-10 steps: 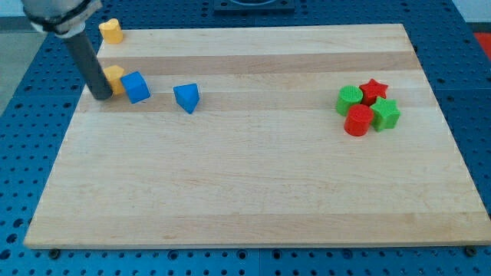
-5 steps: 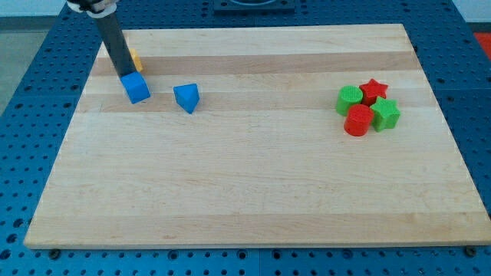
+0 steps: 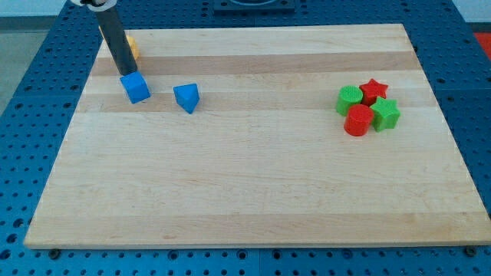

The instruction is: Move the yellow hexagon close to the yellow heart

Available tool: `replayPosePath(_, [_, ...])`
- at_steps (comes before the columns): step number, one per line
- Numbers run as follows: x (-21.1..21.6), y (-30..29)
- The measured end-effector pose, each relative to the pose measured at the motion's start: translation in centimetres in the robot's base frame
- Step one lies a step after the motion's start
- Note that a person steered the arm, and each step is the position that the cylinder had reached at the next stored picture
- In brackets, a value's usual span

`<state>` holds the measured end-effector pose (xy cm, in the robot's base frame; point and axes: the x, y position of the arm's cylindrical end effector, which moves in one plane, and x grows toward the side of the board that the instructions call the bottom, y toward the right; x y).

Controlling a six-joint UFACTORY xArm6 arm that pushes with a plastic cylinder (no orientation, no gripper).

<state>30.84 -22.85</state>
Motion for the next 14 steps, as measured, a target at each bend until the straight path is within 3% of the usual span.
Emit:
replayPosePath(3, [-0.2, -1.6])
replayPosePath(4, [-2.1, -2.6])
replayPosePath(6, [-3.2, -6.9])
replayPosePath(7, [1.0, -6.7])
replayPosePath(9, [-2.7, -0.2])
replayPosePath(11, [-4.3, -5.6])
replayPosePath(14, [-2.7, -5.6])
